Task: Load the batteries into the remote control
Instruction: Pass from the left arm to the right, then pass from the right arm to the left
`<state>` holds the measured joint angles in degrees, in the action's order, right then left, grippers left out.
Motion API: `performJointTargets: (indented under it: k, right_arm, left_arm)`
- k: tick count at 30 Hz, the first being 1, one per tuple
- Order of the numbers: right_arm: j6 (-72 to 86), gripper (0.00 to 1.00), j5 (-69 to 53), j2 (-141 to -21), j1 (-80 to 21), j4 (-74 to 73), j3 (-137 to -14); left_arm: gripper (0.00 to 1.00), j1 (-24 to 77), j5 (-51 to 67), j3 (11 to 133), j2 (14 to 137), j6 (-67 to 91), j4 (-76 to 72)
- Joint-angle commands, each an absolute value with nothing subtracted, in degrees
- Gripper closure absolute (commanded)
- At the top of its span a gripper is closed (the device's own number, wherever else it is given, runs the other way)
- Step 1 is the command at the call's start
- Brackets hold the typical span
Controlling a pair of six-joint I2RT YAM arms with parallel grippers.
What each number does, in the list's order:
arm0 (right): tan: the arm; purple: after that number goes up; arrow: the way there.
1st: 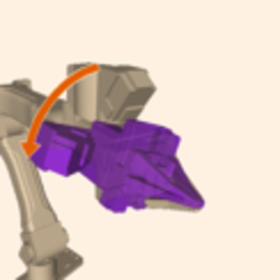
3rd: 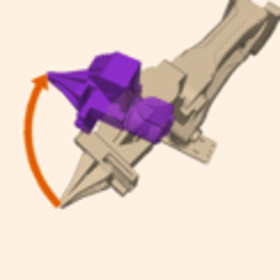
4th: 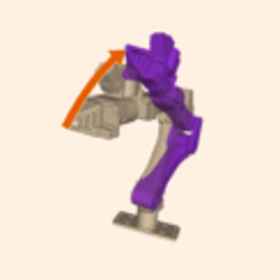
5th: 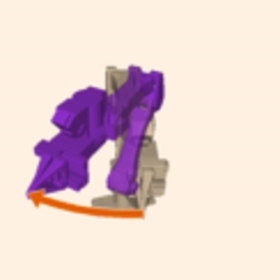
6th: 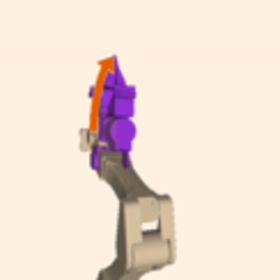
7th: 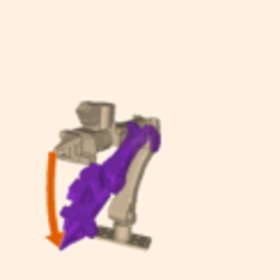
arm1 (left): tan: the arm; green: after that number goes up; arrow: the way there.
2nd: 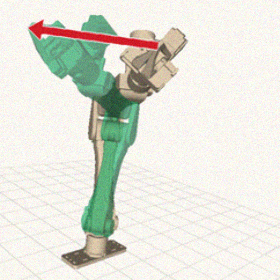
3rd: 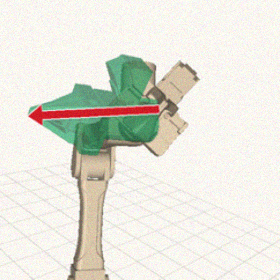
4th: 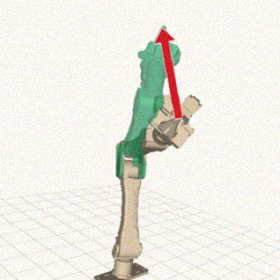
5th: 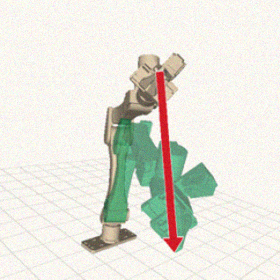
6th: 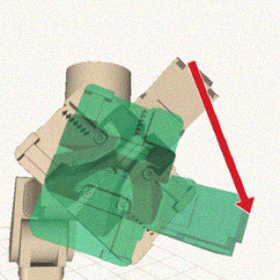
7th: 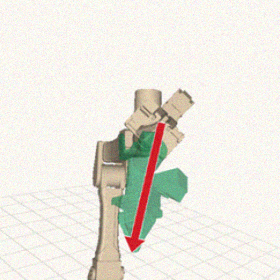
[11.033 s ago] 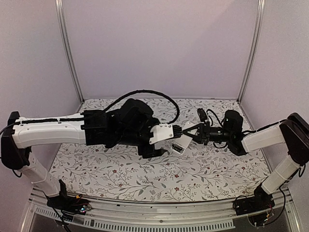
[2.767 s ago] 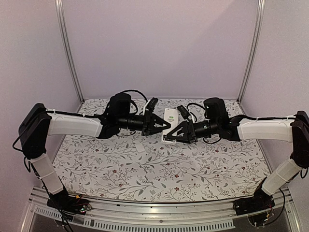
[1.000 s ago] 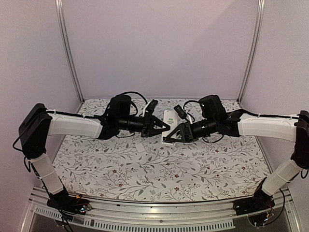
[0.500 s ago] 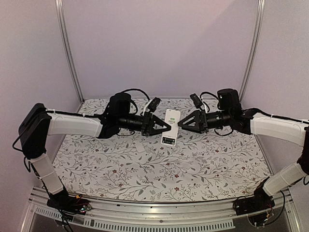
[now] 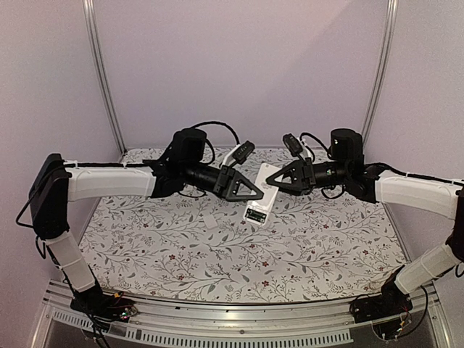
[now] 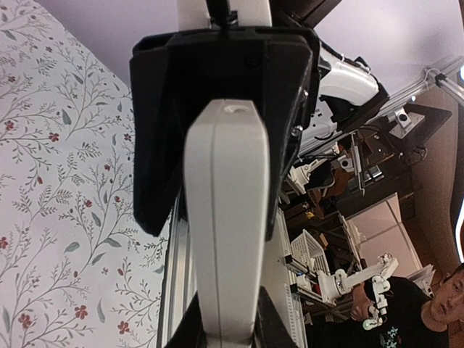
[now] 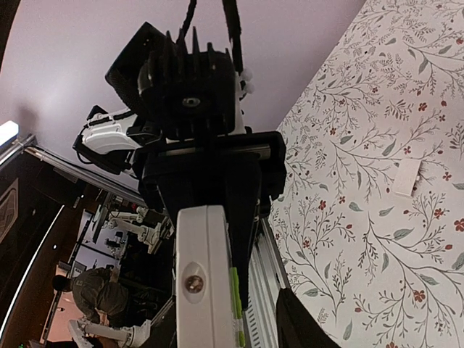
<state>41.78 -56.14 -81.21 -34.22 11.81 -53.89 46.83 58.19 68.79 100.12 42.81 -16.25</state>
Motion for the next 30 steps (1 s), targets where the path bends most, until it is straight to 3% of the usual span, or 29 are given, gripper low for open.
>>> performJointTargets:
  k: [1,7,9,14,16,17,24,30]
  right_arm:
    - [43.36,0.67,-57.91,-82.37,-34.97,13.37,-52.55]
    - [43.44,0.87,-57.83,-82.27,-34.98,13.52,-51.53]
    - [43.5,0.91,-56.95,-82.13,-34.91,13.62,-51.1]
    - [43.63,0.98,-53.08,-81.67,-33.35,13.71,-49.39]
    - [44.06,1.0,-51.17,-81.44,-31.95,13.98,-48.13]
    - [44.18,1.0,-50.16,-81.35,-31.49,14.16,-47.48]
    - [43.96,1.0,-41.41,-84.64,-31.02,17.56,-43.62]
    - [48.64,0.99,-35.77,-88.79,-31.3,24.83,-41.92]
  left_arm:
    - [1.0,47.68,61.13,73.18,100.58,34.39,-5.8]
    - [1.0,47.36,59.6,75.89,101.47,29.64,3.56]
    - [0.95,46.52,58.28,75.67,101.09,29.59,3.72]
    - [0.37,43.58,49.34,71.79,96.39,28.37,3.78]
    - [0.06,41.61,42.83,69.67,93.27,26.23,5.83]
    - [0.01,40.6,39.5,69.01,91.83,24.1,7.92]
    - [0.0,39.26,20.32,64.14,87.21,9.64,18.92]
    - [0.0,49.89,8.58,63.91,88.54,7.17,15.01]
